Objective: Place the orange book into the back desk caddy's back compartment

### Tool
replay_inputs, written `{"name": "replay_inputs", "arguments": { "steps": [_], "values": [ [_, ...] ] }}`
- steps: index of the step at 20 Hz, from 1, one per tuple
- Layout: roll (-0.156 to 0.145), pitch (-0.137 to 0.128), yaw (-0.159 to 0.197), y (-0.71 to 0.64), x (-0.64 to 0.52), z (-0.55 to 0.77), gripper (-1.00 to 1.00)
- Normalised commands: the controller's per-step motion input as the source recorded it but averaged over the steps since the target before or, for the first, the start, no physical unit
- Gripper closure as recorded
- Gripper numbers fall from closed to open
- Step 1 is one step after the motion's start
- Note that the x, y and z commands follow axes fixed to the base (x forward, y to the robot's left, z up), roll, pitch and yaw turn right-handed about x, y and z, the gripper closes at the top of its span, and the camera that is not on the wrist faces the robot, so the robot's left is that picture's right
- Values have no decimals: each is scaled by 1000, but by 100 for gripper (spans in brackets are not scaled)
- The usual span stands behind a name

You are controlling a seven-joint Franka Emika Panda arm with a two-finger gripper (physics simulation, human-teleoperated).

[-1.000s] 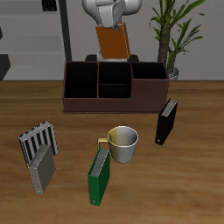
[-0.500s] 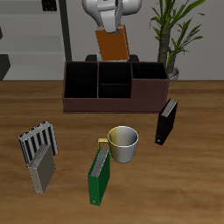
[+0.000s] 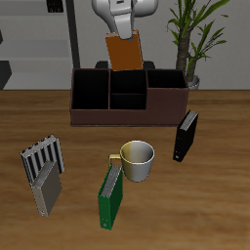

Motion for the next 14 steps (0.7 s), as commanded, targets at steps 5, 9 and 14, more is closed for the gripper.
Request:
{"name": "replay_inputs", "arguments": {
  "steps": [5,9,14],
  "values": [
    [13,0,44,51,1,-23,100],
    [-5,8,40,7,18,-69,100],
    [2,17,-2,-6,-45,-86,100]
  ]
}}
